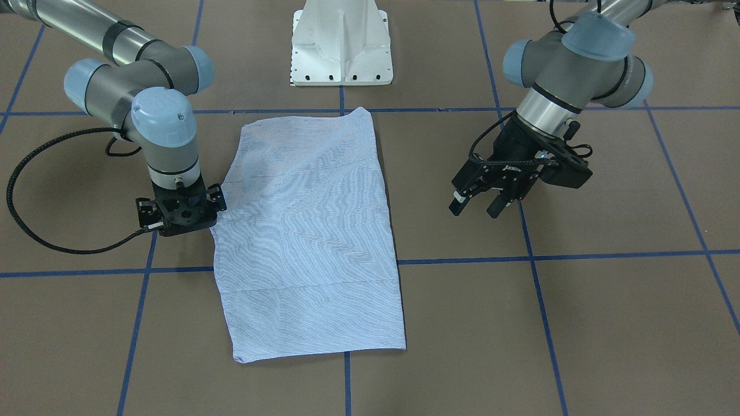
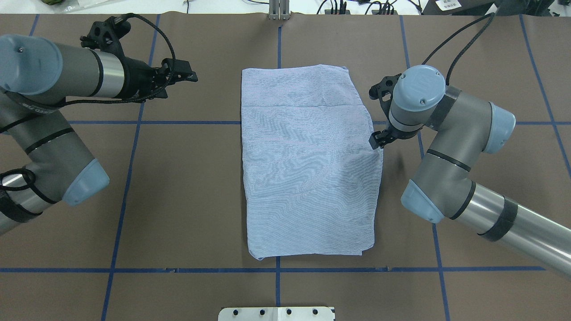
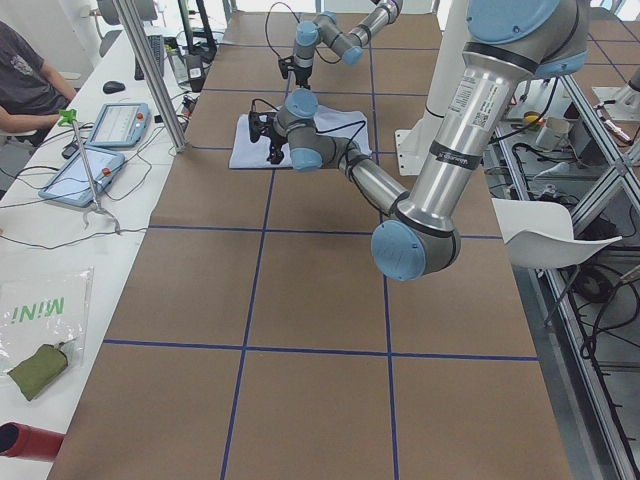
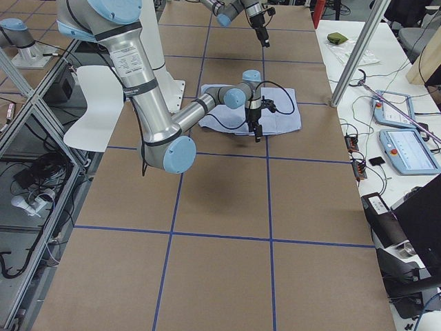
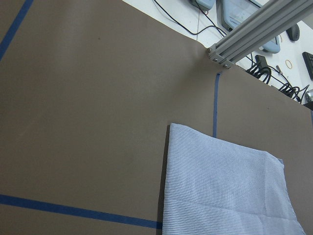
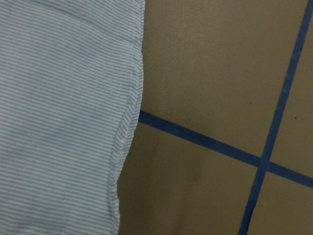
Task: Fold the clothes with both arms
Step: 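Move the right gripper to the shirt's side edge nearest it, then lower the left gripper to the shirt's near corner while the right gripper holds position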
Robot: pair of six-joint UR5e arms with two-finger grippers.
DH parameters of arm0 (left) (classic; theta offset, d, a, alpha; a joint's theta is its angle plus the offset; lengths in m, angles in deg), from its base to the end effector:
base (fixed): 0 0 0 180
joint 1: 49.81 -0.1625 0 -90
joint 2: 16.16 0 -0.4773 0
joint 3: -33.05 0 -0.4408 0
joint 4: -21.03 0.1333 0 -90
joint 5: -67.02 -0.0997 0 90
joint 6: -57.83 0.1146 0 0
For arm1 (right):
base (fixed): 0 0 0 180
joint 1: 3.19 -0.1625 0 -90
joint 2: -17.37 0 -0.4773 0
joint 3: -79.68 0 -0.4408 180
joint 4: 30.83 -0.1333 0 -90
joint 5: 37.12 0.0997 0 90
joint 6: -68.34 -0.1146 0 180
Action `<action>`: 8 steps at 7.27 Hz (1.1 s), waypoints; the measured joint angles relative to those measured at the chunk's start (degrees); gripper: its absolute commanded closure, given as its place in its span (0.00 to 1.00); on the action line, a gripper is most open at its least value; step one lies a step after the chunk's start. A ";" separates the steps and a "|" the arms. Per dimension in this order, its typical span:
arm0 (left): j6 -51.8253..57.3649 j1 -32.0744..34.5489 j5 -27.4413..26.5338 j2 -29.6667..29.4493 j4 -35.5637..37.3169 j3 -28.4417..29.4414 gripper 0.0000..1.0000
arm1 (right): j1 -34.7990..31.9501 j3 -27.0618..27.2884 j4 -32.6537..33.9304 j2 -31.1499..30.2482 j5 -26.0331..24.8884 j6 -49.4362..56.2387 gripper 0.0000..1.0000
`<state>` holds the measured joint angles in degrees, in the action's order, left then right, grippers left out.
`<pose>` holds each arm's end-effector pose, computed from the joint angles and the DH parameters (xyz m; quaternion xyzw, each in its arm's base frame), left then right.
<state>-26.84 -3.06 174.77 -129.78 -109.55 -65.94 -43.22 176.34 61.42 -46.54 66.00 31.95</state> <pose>0.4052 -0.5742 0.2984 0.1473 0.5836 -0.1945 0.7745 -0.4847 -0.5473 0.3983 0.1151 -0.2592 -0.1432 0.9482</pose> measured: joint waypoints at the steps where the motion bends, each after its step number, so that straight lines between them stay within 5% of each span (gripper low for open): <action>1: -0.02 -0.19 0.11 0.03 0.00 -0.11 0.00 | 0.01 1.94 0.04 -0.29 0.69 -0.57 0.00; 5: -7.93 -10.82 1.74 0.78 0.10 -4.30 0.01 | 0.07 12.79 -0.35 -3.16 6.85 -8.17 0.00; 8: -12.27 -21.83 -3.65 0.92 2.41 -4.96 0.03 | 0.45 15.92 -0.61 -2.88 10.00 -15.71 0.00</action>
<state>-39.11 -24.88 171.12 -128.87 -107.14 -70.90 -42.77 192.25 60.81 -49.41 76.00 16.23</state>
